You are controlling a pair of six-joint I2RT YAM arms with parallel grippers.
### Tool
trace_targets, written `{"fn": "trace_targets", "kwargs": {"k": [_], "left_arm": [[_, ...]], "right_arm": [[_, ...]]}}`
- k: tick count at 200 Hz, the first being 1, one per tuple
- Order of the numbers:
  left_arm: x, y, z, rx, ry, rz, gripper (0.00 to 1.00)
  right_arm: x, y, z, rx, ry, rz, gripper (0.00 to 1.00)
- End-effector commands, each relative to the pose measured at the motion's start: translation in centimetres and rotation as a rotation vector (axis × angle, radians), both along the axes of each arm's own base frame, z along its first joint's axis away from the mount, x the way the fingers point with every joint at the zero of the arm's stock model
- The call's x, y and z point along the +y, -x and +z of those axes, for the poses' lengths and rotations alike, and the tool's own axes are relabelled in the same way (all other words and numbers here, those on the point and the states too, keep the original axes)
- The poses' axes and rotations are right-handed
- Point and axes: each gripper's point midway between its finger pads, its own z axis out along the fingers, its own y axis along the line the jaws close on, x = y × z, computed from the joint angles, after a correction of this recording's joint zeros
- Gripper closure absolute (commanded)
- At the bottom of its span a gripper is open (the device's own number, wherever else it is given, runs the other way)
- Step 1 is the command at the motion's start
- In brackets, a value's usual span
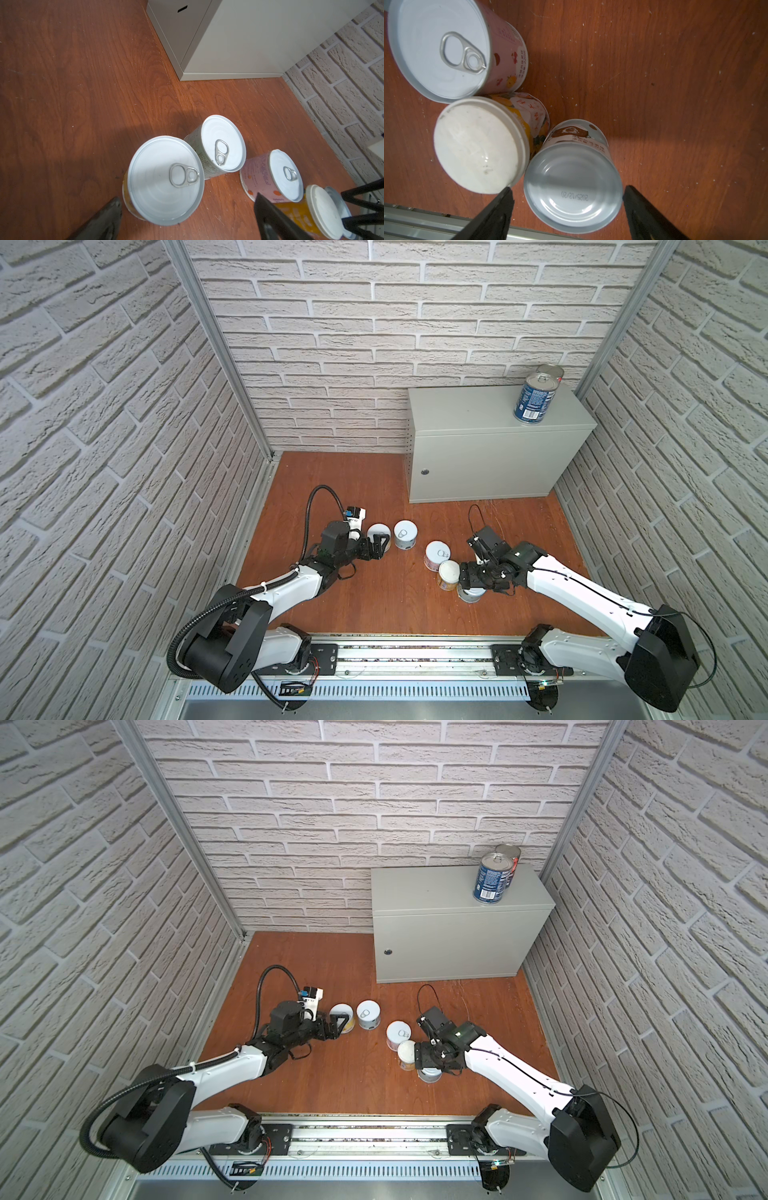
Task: Place and organize the canned foods onto the counter
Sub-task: 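Lower the right gripper around the light-blue labelled can and close it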
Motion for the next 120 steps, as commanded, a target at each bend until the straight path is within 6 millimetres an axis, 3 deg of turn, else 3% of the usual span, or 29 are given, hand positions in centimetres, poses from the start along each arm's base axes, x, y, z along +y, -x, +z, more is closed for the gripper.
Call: {"fn": "trace_targets", "kwargs": {"k": [1, 120], "left_arm": [[-0.4, -0.6, 1.0, -0.048, 0.003, -0.006, 0.01], [-0.1, -0.7, 0.6, -0.036, -0.015, 0.012, 0.01]], "right_arm": [[-0.8, 0.4, -0.4, 0.012, 0.059, -0.009, 0.15], [-0.7, 0.0, -1.7, 0.035, 0.108, -0.004, 0.15]]}}
